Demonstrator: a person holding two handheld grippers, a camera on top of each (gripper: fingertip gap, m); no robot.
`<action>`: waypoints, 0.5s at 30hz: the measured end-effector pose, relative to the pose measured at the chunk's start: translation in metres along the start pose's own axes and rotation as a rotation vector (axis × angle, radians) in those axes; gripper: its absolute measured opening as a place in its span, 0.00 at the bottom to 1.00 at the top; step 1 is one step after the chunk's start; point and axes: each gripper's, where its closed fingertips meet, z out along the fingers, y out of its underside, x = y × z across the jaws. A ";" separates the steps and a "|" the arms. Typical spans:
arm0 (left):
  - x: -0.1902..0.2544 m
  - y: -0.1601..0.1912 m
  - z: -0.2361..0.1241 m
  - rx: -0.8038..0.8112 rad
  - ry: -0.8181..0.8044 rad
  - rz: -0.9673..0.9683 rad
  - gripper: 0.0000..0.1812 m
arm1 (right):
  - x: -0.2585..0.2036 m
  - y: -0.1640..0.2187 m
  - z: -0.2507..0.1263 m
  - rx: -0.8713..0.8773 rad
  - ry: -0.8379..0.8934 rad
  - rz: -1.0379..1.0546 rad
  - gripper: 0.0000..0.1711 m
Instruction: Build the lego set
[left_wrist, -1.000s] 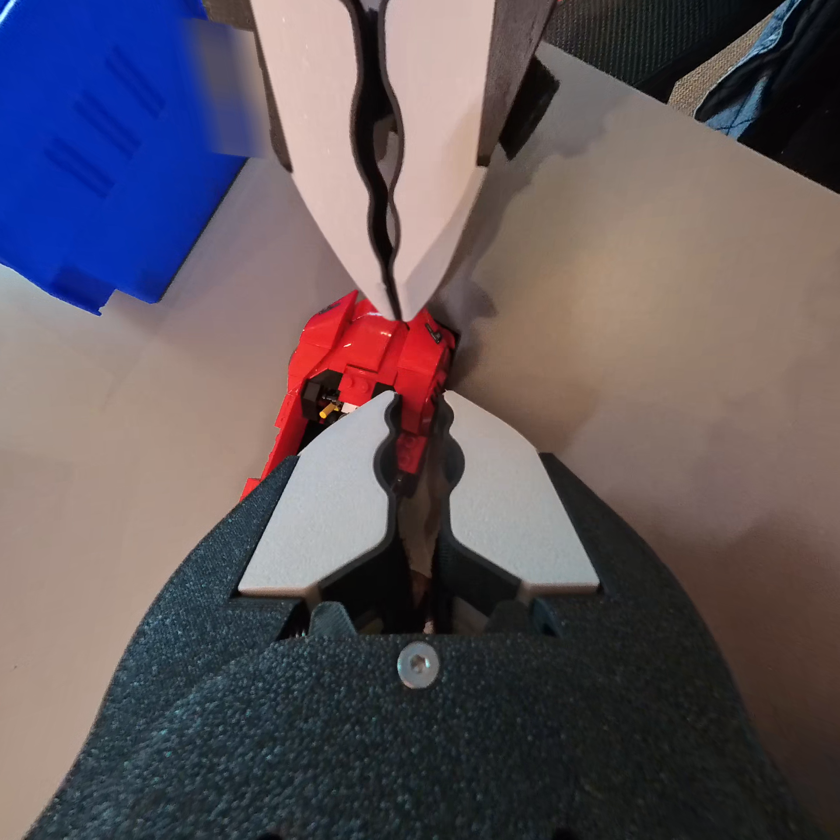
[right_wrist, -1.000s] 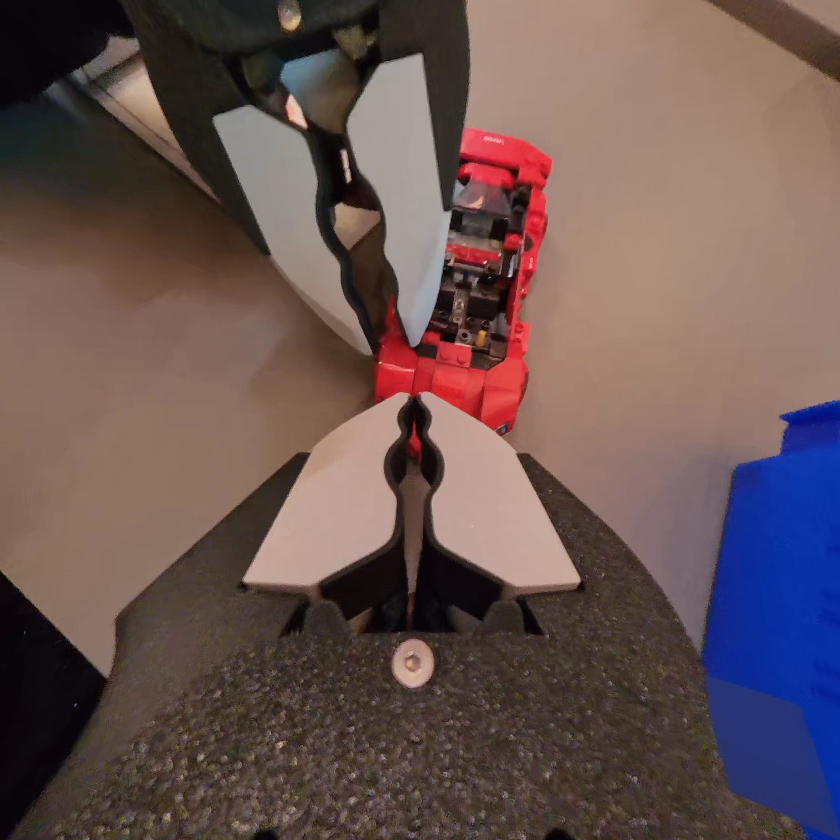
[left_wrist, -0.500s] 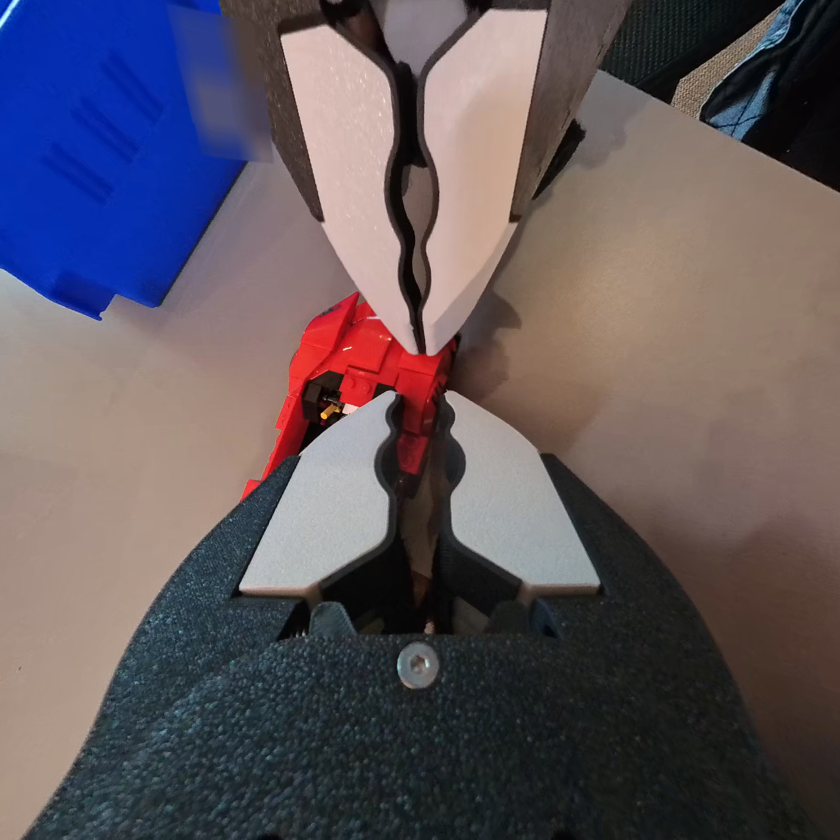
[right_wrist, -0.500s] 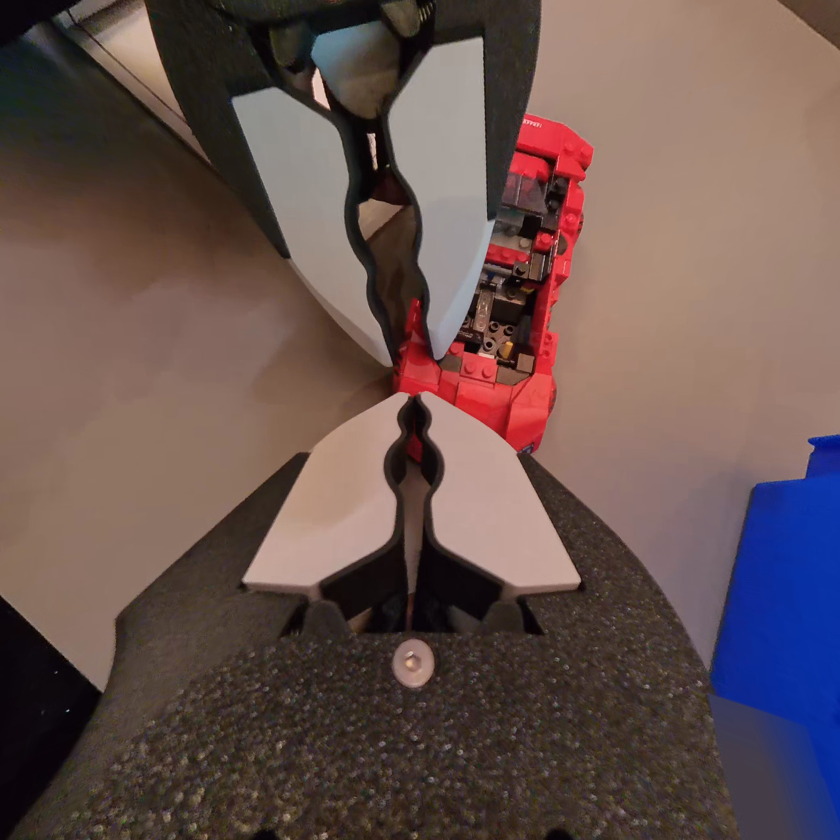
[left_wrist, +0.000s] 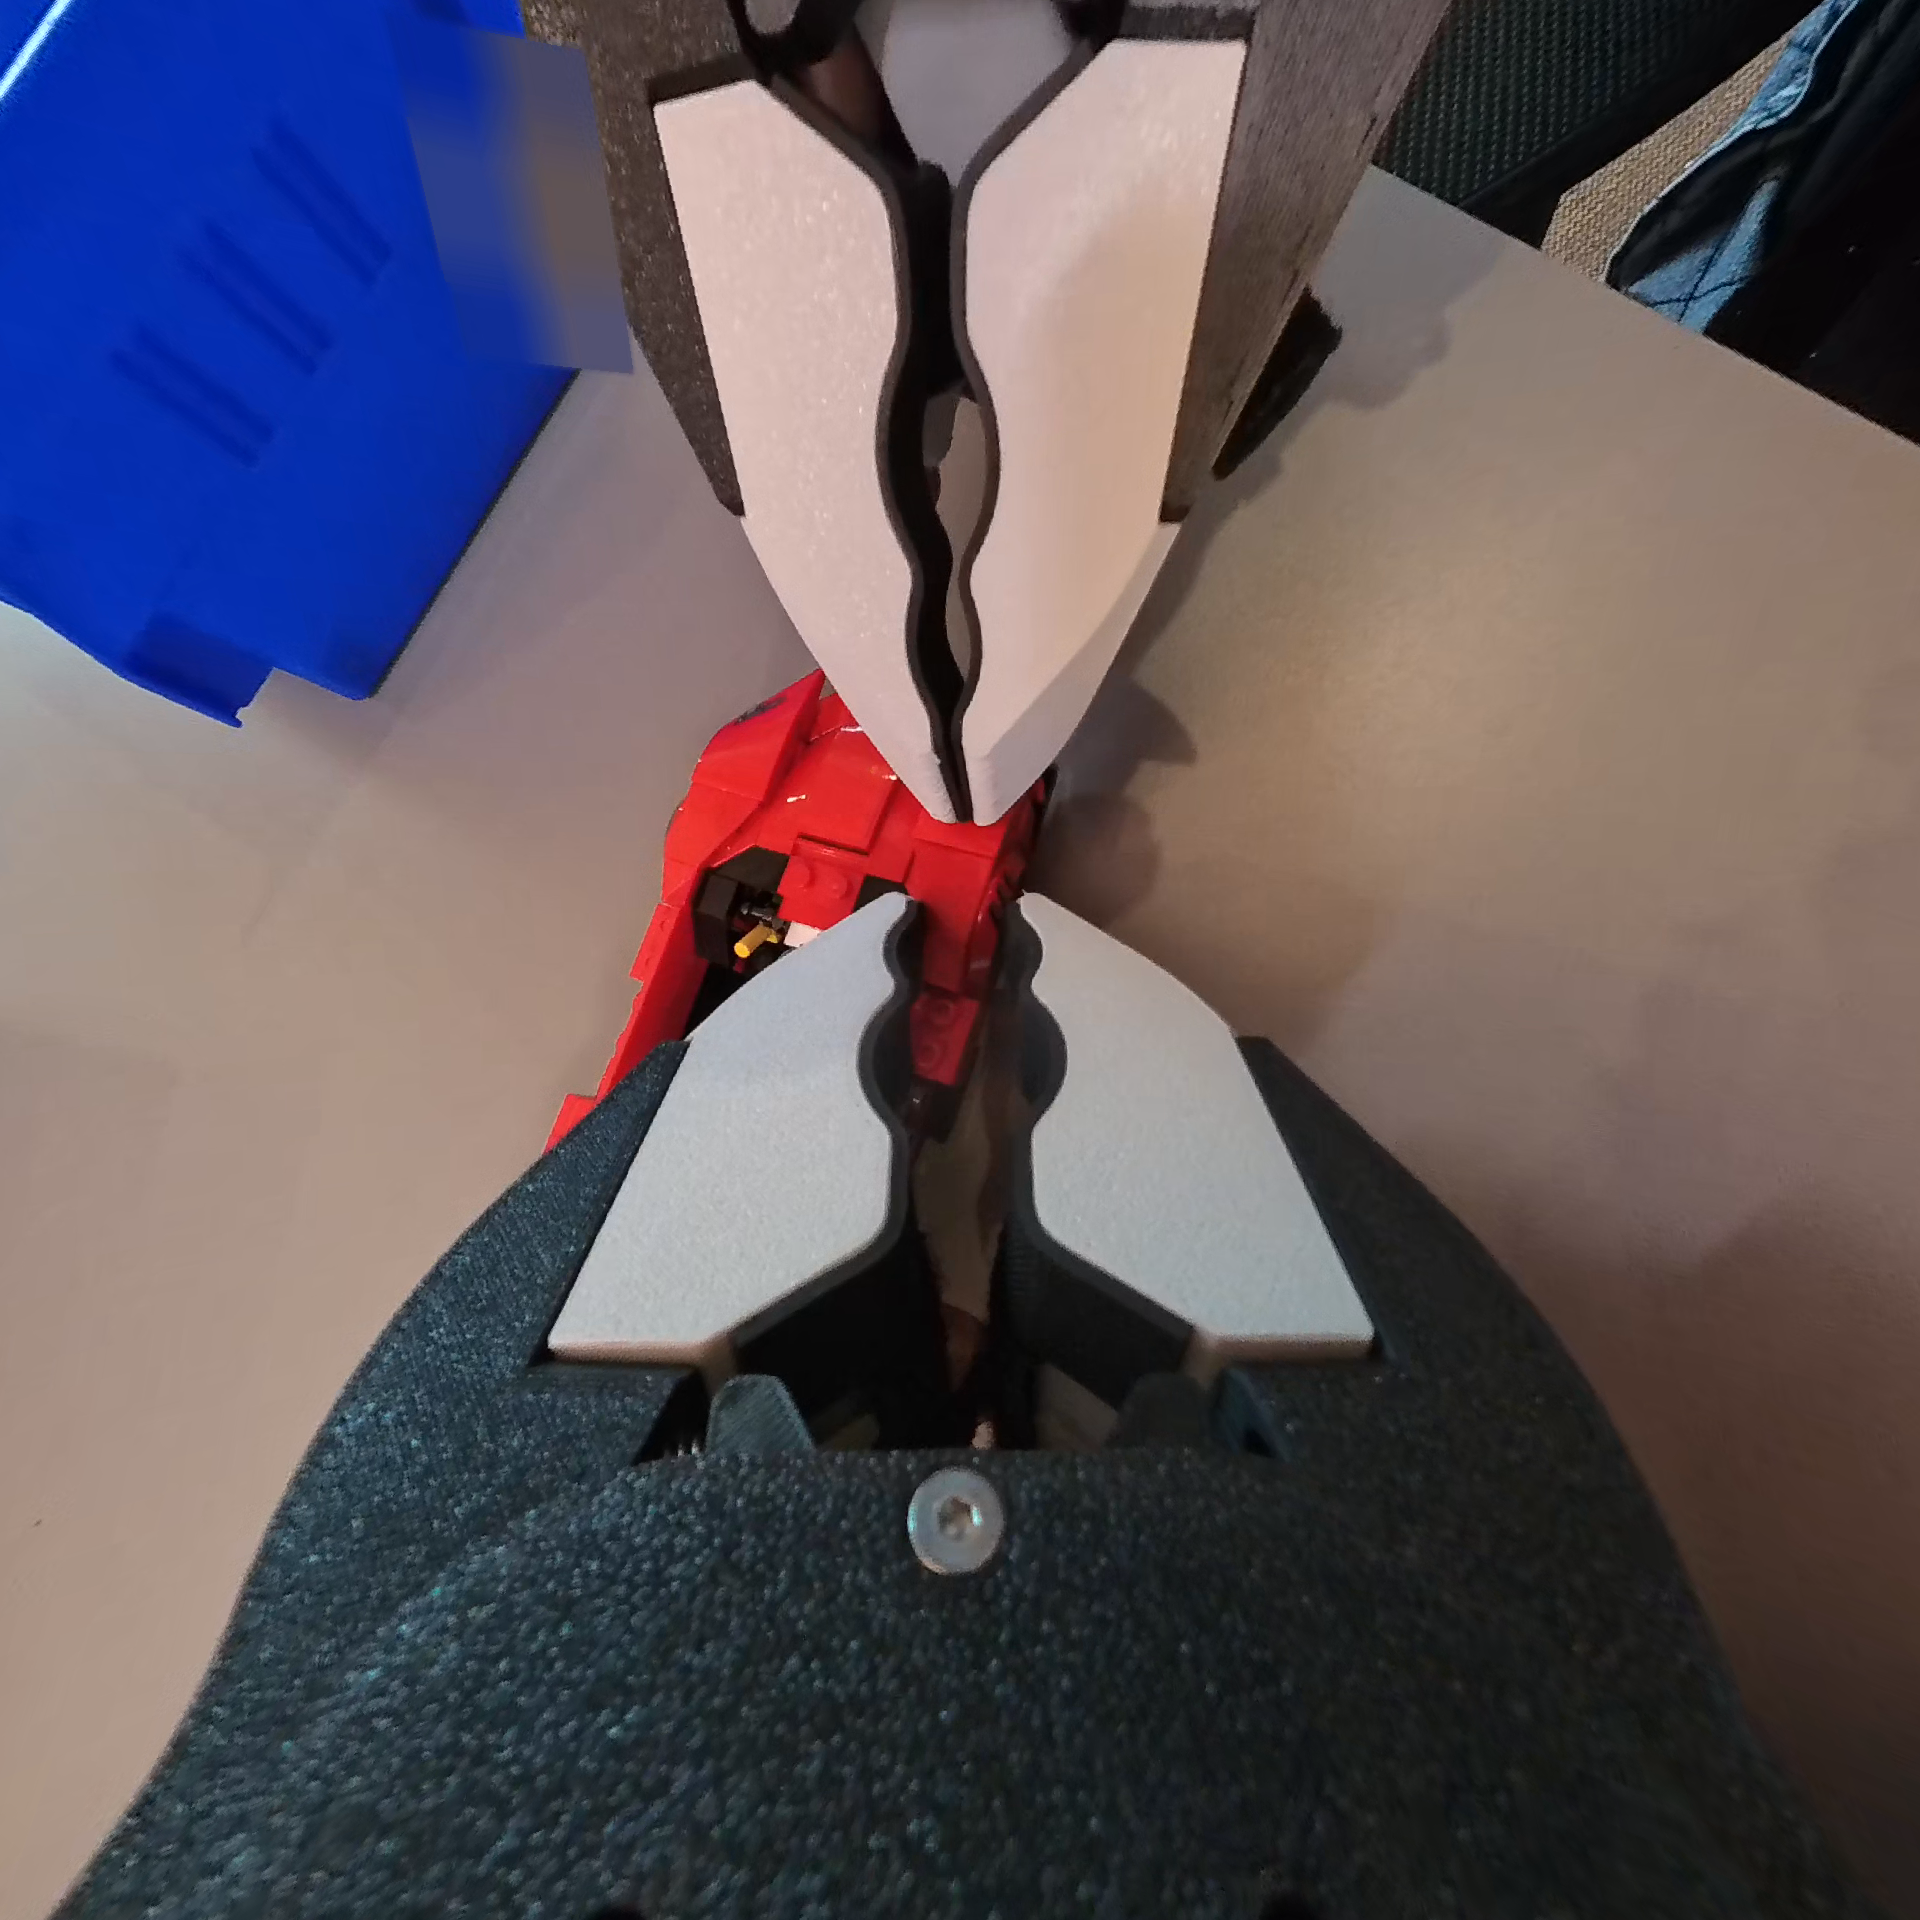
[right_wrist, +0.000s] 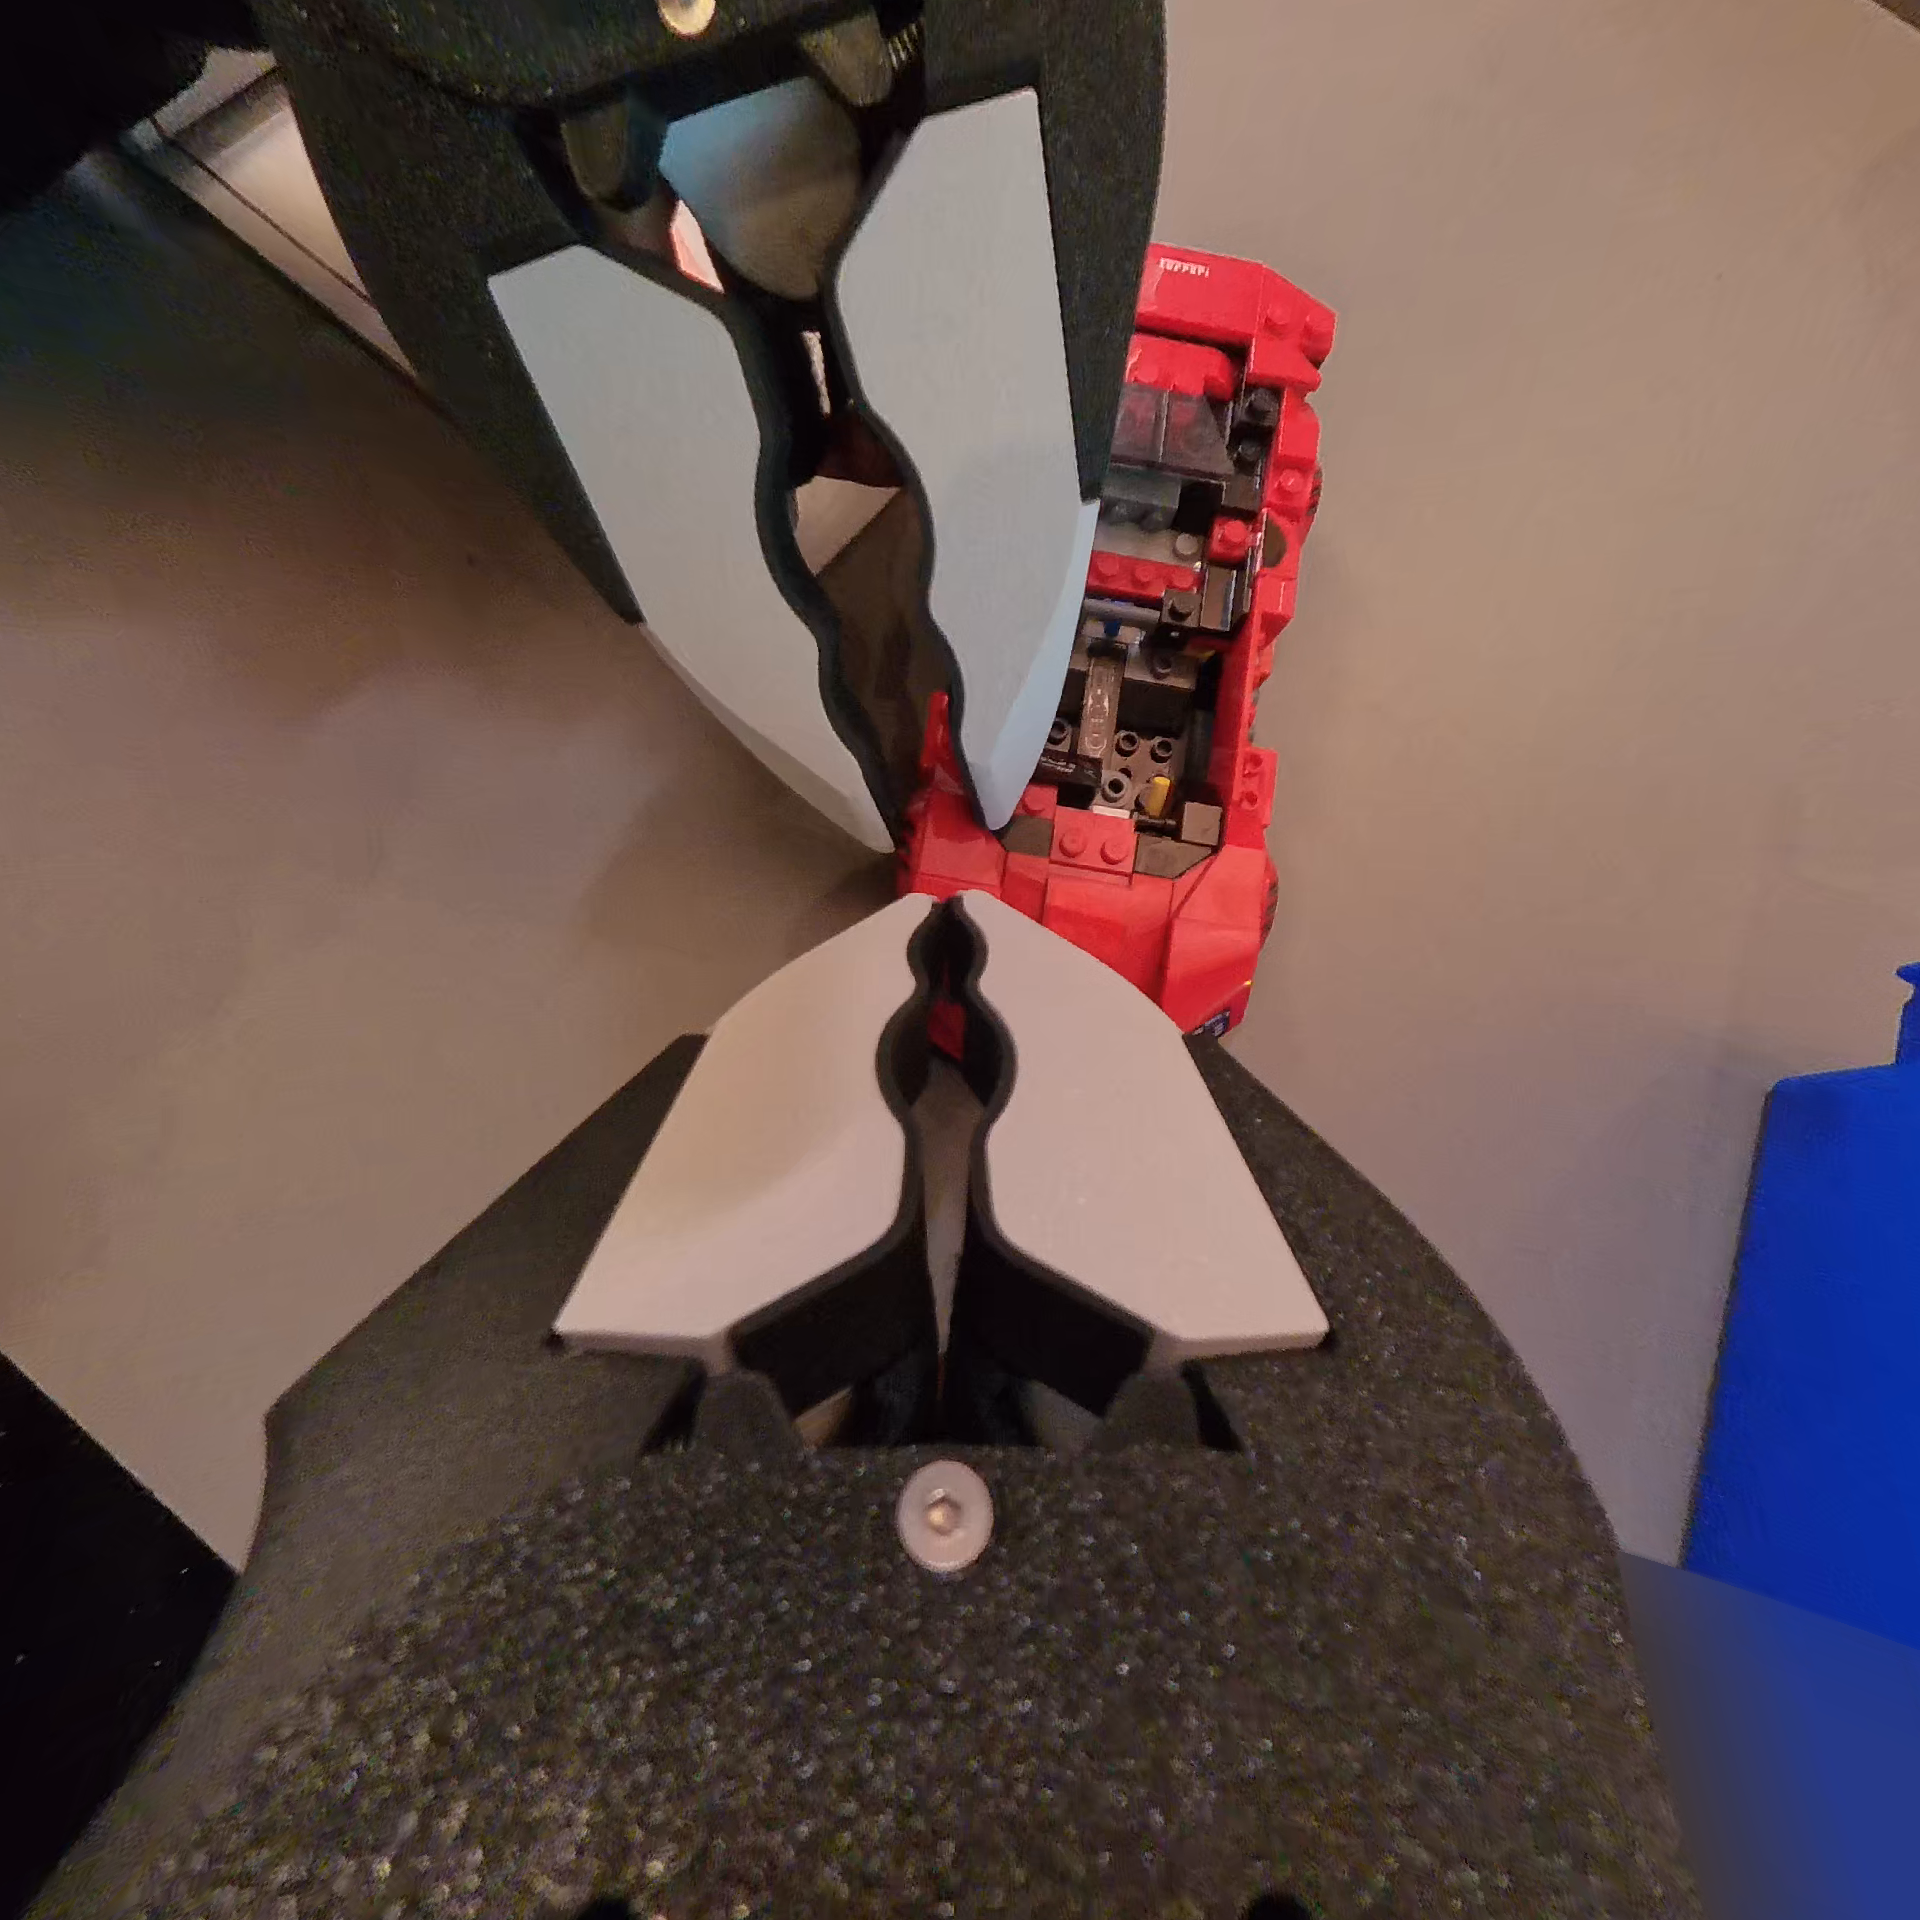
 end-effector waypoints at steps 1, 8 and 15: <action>0.000 0.000 0.000 0.000 0.000 0.000 0.08 | 0.000 0.000 0.000 -0.006 0.001 0.001 0.00; 0.000 0.001 -0.001 -0.002 -0.002 0.011 0.08 | 0.000 -0.004 -0.001 0.023 -0.013 -0.012 0.00; 0.000 -0.001 0.000 0.001 0.002 0.026 0.08 | 0.009 -0.005 -0.027 0.134 -0.024 0.034 0.00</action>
